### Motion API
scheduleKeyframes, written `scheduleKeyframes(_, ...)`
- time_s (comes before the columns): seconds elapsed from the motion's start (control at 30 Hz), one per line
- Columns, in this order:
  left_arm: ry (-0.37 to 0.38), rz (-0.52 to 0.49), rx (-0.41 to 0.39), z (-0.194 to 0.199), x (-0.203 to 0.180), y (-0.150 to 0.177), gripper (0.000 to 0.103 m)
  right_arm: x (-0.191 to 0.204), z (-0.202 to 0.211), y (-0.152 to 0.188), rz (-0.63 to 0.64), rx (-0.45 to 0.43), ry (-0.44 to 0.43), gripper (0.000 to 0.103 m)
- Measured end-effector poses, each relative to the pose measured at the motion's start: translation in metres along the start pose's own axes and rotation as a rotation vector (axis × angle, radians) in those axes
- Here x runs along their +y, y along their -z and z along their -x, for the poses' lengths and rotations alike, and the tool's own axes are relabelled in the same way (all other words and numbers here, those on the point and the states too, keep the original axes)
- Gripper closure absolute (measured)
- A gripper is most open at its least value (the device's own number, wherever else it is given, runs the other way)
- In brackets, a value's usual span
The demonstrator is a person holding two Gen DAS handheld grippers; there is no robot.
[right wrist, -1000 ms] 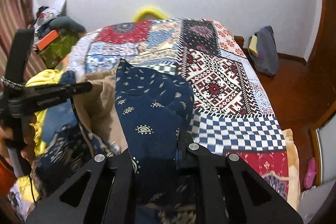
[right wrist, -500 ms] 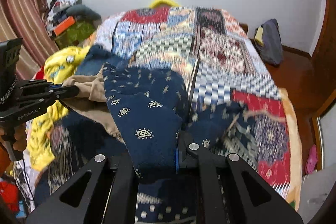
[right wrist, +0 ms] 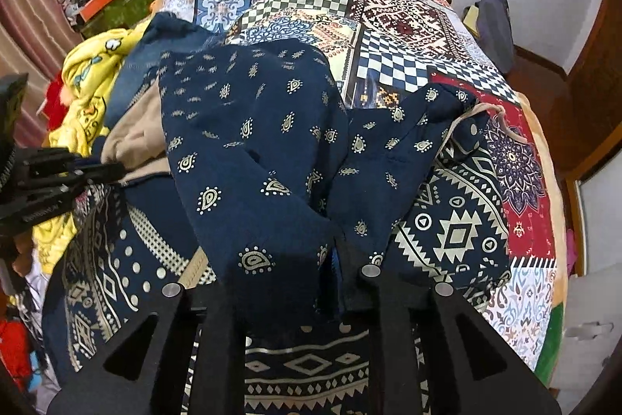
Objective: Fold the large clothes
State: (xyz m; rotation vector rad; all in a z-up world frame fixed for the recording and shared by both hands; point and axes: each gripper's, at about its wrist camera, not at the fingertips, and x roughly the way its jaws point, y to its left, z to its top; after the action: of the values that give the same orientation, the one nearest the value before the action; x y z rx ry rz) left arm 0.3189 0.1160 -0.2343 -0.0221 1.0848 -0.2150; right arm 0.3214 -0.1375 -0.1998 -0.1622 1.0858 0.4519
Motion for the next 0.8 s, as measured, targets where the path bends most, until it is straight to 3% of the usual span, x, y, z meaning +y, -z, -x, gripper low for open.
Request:
scheduleKeyframes(0.1,-0.014,0.015,-0.052,0.020,0.005,-0.006,0.062,0.006,0.008,0.000,0.031,-0.034,0.036,0.084)
scheduleKeyframes(0.33,0.062,0.068,-0.134,0.043,0.013,-0.042,0.059,0.005,0.017,-0.007,0.040,-0.120,0.072,0.079)
scheduleKeyframes(0.43,0.128,0.107,-0.117,0.027,0.017,-0.062,0.059,-0.003,0.012,-0.011,0.002,-0.119,0.051,0.072)
scheduleKeyframes(0.57,0.184,0.209,-0.053,-0.011,0.030,-0.082,0.059,-0.014,0.005,-0.013,-0.045,-0.116,0.033,0.053)
scheduleKeyframes(0.67,0.186,0.278,-0.023,-0.037,0.041,-0.091,0.059,-0.017,0.003,-0.013,-0.054,-0.113,0.040,0.044)
scheduleKeyframes(0.8,0.210,0.321,-0.019,-0.056,0.049,-0.100,0.062,-0.017,0.002,-0.012,-0.045,-0.099,0.006,0.043)
